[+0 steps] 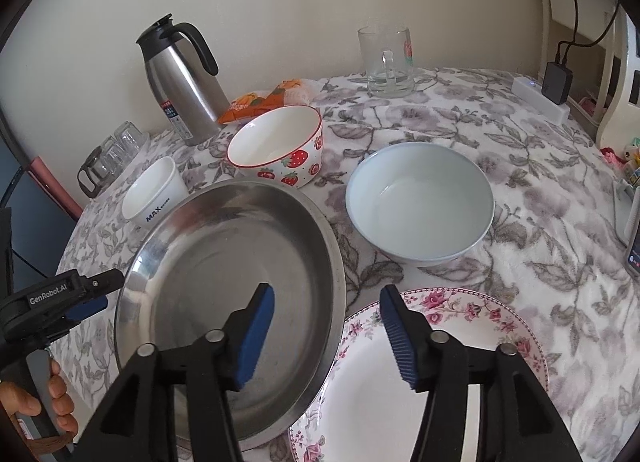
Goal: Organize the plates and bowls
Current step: 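Open both grippers and release the steel basin rim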
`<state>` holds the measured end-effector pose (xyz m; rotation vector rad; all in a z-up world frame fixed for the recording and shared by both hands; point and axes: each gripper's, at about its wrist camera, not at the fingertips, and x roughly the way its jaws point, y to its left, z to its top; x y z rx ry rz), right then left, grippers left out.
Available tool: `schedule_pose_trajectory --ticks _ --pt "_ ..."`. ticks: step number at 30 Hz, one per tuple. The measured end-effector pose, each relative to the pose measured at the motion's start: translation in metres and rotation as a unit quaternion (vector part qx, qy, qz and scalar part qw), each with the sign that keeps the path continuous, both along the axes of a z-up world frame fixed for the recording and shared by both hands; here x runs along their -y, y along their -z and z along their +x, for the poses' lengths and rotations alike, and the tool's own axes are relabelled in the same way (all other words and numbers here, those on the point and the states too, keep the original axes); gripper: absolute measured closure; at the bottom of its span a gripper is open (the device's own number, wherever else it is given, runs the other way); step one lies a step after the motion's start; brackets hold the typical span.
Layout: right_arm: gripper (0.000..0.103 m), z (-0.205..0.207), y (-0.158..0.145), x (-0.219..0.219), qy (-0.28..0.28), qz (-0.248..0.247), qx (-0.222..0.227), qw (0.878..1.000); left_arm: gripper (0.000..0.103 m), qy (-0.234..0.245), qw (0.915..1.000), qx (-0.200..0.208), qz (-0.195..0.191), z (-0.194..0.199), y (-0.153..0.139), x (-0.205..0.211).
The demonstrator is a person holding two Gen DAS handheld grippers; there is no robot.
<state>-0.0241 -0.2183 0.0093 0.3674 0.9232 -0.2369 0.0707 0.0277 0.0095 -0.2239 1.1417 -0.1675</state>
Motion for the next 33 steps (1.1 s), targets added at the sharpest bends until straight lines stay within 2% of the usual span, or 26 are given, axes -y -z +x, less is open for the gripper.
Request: schedule_pose_trajectory --ticks 5,11,16,18,19,20,28,33 --pt "0.026 0.002 0.004 -0.002 0.002 -0.004 -0.01 1.0 0.038 0.022 0.9993 -0.006 0.03 -0.002 0.0 0.009" --pt "0.015 0.002 0.005 -0.003 0.007 -0.014 -0.014 1.0 0.029 0.046 0.9966 -0.012 0.067 -0.005 0.004 0.021" --pt "0.013 0.003 0.006 -0.004 0.007 -0.022 -0.02 1.0 0.026 0.054 0.995 -0.008 0.083 -0.006 0.004 0.025" --pt "0.009 0.003 0.006 -0.004 0.007 -0.028 -0.023 0.999 0.01 0.056 0.994 -0.001 0.094 -0.007 0.003 0.027" --pt "0.004 0.003 0.007 -0.004 0.007 -0.031 -0.025 0.999 0.008 0.056 0.9937 0.005 0.097 -0.008 0.002 0.027" --pt "0.001 0.002 0.007 -0.003 0.007 -0.034 -0.026 0.999 0.008 0.057 0.9935 0.011 0.099 -0.009 0.0 0.028" --pt "0.0 -0.008 0.005 0.008 0.023 -0.04 -0.026 0.999 0.008 0.06 0.9931 0.029 0.096 -0.017 -0.009 0.037" --pt "0.0 -0.017 0.002 0.018 0.029 -0.048 -0.026 0.998 0.008 0.064 0.9945 0.031 0.077 -0.027 -0.015 0.047"
